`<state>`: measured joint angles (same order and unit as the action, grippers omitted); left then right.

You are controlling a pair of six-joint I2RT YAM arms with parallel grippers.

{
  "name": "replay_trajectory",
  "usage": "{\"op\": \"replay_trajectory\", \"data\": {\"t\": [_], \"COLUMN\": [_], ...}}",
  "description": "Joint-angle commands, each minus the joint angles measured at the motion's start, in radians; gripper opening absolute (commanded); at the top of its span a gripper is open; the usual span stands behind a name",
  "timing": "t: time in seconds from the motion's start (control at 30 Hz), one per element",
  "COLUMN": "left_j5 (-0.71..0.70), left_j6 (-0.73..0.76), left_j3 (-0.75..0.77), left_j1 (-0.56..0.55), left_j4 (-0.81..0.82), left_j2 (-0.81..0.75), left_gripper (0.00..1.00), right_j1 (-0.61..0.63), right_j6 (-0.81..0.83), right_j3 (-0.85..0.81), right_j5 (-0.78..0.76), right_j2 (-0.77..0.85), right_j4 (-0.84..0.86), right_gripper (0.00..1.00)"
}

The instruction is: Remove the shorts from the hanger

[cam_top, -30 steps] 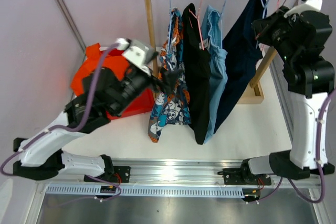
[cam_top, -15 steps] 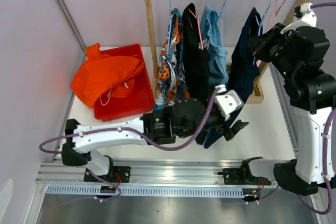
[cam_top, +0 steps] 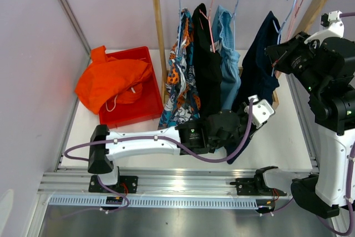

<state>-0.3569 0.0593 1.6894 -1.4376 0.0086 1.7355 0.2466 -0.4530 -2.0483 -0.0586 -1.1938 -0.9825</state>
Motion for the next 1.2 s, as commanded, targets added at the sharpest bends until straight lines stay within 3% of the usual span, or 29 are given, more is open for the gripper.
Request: {"op": "replay_trajectory", "data": {"t": [0.0, 0.1, 0.23, 0.37, 0.5, 0.6, 0.87, 1.1, 1.17], "left_j5": [-0.059, -0.082, -0.151, -0.264, -0.341, -0.369, -0.340, -0.340, -0.317], "left_j6": [0.016, 0.008, 0.022, 0.034, -0.041, -0.117, -0.115, -0.099, -0.085], "left_j3": [0.033, -0.020, -0.112, -0.340, -0.473, -0.520, -0.487, -0.288, -0.170], "left_j1": [-0.004, -0.010, -0.087, -0.228, -0.386, -0.429, -0.411, -0.141, -0.083], "left_j4": [0.094, 0.113, 0.122, 0.183, 0.218, 0.226, 0.234, 0.090, 0.030], "left_j2": [-0.004, -0.040, -0.109, -0.197, -0.222, -0.188, -0.082, -0.036, -0.021], "left_gripper": [0.24, 0.00, 0.00, 0.00, 0.00, 0.00, 0.00, 0.00, 0.00], "right_j1": [0.005, 0.002, 0.000, -0.018, -0.070, -0.110, -0.121, -0.119, -0.119], "right_j6": [-0.018, -0.010, 0.011, 0.040, 0.057, 0.056, 0.031, -0.016, -0.023], "right_j3": [-0.041, -0.039, -0.053, -0.101, -0.177, -0.222, -0.224, -0.029, 0.023], "right_j5": [0.029, 0.022, -0.007, -0.020, -0.004, 0.029, 0.091, 0.207, 0.218], "right_j2": [0.020, 0.020, 0.007, -0.044, -0.102, -0.131, -0.107, 0.092, 0.152], "right_j4": [0.065, 0.064, 0.068, 0.062, 0.047, 0.038, -0.022, -0.151, -0.192], "right_gripper": [0.00, 0.00, 0.00, 0.00, 0.00, 0.00, 0.00, 0.00, 0.00]}}
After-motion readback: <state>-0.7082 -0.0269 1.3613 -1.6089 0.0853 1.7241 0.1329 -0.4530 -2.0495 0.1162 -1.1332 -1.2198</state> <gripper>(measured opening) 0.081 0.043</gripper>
